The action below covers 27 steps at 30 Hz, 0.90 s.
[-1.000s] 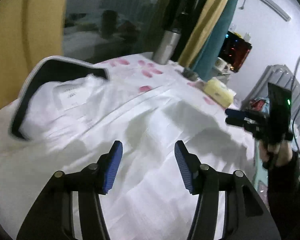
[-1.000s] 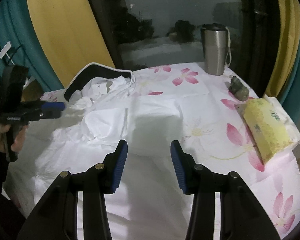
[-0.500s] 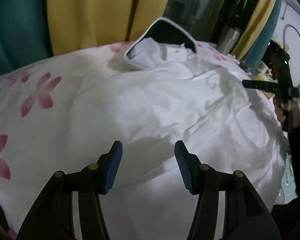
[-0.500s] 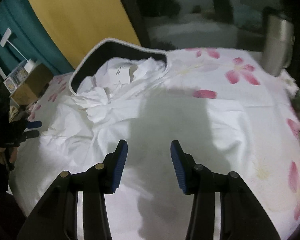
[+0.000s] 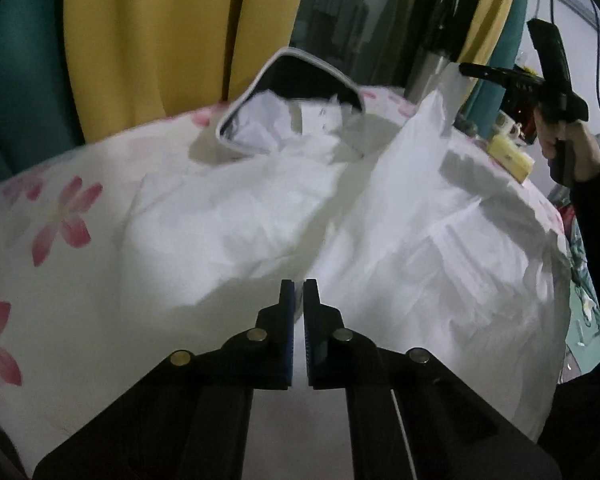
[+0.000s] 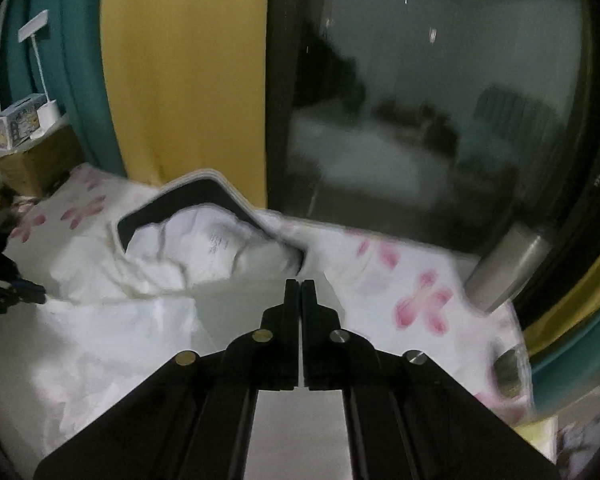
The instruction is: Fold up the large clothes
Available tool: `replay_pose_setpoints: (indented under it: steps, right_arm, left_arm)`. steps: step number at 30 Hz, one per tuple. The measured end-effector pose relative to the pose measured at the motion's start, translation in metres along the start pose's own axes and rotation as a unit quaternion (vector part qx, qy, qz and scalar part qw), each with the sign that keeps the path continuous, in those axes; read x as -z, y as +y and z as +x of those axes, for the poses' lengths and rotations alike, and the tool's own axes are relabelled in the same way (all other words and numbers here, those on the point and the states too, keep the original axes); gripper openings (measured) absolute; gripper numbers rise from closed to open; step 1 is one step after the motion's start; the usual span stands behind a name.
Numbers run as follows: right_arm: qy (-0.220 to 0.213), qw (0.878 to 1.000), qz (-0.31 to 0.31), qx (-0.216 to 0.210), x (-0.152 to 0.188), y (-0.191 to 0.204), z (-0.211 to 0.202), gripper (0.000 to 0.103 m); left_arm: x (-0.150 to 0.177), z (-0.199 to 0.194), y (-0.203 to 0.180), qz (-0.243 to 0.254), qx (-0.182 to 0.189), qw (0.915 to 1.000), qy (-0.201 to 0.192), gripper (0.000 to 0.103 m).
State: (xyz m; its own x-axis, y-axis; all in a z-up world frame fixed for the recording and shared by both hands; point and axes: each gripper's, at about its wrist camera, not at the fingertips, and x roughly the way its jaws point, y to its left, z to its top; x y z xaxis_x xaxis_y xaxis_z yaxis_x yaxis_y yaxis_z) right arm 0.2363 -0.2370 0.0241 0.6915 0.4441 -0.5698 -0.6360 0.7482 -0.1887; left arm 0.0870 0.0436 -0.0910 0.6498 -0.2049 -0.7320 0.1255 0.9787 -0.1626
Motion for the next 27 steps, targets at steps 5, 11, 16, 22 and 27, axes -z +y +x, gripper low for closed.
replay_pose_setpoints:
  steps: [5,11,16,22,27]
  right_arm:
    - [-0.006,0.998,-0.052,0.037,0.036,0.012,-0.016,0.001]
    - [0.059,0.998,-0.028,0.02,0.113,0.018,-0.022,0.001]
    - [0.111,0.994,0.004,-0.017,0.152,0.021,-0.04,0.002]
    - [0.175,0.982,0.018,-0.066,0.181,0.026,-0.048,0.003]
    - [0.151,0.984,0.07,-0.07,0.168,0.005,-0.054,0.035]
  left_arm:
    - [0.01,0.005,-0.01,0.005,0.012,0.9997,0.019,0.005]
    - [0.031,0.01,-0.02,0.009,0.017,0.9986,0.049,0.006]
    - [0.033,0.007,-0.021,0.009,0.015,0.9981,0.06,0.006]
    - [0.021,-0.012,-0.011,0.008,-0.002,0.9992,0.039,0.025]
    - [0.0,-0.016,0.016,-0.001,-0.022,0.9994,0.028,0.044]
